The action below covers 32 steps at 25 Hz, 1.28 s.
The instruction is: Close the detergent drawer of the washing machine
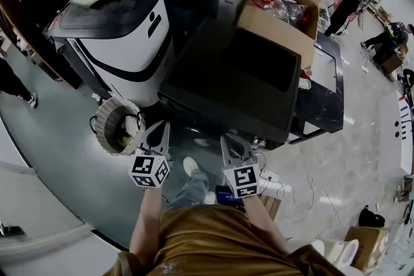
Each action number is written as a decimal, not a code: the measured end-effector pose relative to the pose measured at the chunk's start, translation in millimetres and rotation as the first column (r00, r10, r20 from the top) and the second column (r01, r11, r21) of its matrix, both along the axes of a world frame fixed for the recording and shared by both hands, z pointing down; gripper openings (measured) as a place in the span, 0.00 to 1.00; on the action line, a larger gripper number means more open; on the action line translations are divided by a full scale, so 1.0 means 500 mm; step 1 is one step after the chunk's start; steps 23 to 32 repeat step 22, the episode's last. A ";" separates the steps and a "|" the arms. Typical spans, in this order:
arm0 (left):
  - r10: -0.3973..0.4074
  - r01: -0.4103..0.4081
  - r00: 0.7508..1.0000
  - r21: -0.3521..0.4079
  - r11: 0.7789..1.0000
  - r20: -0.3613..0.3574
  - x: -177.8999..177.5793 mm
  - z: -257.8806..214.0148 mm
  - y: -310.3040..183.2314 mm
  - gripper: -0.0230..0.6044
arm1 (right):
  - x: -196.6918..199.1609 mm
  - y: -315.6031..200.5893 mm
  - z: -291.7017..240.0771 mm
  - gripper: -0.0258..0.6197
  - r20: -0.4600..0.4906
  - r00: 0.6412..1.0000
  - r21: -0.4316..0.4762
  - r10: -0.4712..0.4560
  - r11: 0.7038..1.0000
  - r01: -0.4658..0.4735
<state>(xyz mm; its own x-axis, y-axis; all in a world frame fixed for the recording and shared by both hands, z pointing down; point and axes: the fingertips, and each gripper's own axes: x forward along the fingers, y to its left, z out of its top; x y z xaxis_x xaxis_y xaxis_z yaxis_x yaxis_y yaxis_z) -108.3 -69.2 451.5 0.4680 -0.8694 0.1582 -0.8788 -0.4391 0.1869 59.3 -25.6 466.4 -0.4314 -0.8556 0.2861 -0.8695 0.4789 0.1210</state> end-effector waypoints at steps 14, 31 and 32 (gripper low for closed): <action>-0.004 0.004 1.000 -0.017 1.000 -0.010 -0.016 0.013 -0.008 0.08 | -0.012 -0.008 0.007 0.06 0.035 0.999 -0.013 0.001 1.000 0.000; -0.004 0.003 1.000 -0.029 1.000 -0.010 -0.019 0.022 -0.012 0.08 | -0.012 -0.013 0.007 0.06 0.030 1.000 -0.019 0.005 1.000 -0.004; -0.004 0.003 1.000 -0.029 1.000 -0.010 -0.019 0.022 -0.012 0.08 | -0.012 -0.013 0.007 0.06 0.030 1.000 -0.019 0.005 1.000 -0.004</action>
